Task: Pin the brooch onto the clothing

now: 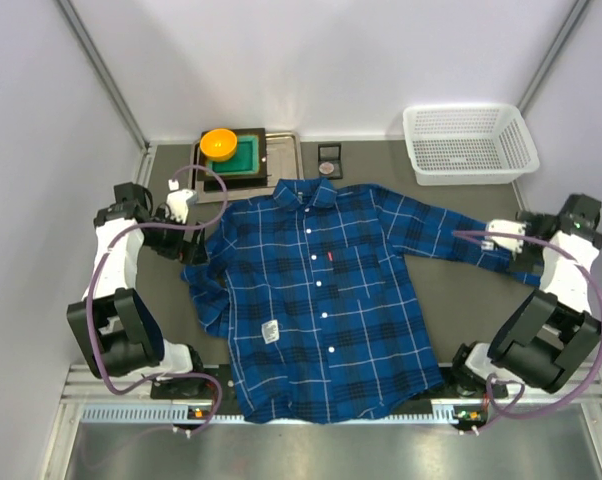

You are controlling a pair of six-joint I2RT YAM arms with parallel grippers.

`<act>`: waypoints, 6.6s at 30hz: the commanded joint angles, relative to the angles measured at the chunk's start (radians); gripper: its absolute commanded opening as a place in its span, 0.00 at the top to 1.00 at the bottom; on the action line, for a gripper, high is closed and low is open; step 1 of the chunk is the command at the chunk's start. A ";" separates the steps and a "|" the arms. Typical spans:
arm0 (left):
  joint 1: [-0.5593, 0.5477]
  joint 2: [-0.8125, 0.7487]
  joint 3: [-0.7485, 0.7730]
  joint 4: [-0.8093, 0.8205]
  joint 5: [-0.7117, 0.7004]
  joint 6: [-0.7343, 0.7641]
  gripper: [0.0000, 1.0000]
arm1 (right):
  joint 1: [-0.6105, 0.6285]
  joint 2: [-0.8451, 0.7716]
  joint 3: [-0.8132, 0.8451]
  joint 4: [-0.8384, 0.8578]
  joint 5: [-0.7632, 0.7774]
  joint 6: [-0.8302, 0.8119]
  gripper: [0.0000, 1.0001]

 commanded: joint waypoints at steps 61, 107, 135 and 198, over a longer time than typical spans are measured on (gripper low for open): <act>-0.250 -0.314 -0.343 -0.397 -0.183 1.135 0.25 | 0.756 -0.019 0.203 -0.335 -0.267 1.106 0.12; -0.668 0.734 0.718 -0.027 -0.032 -0.282 0.73 | 0.747 0.036 0.209 -0.336 -0.256 1.175 0.14; -1.200 0.384 0.078 0.419 -0.715 -0.265 0.20 | 0.725 0.067 0.182 -0.326 -0.311 1.465 0.20; 0.340 -0.174 -0.095 0.361 -0.950 0.687 1.00 | 0.725 0.018 0.200 -0.316 -0.325 1.417 0.21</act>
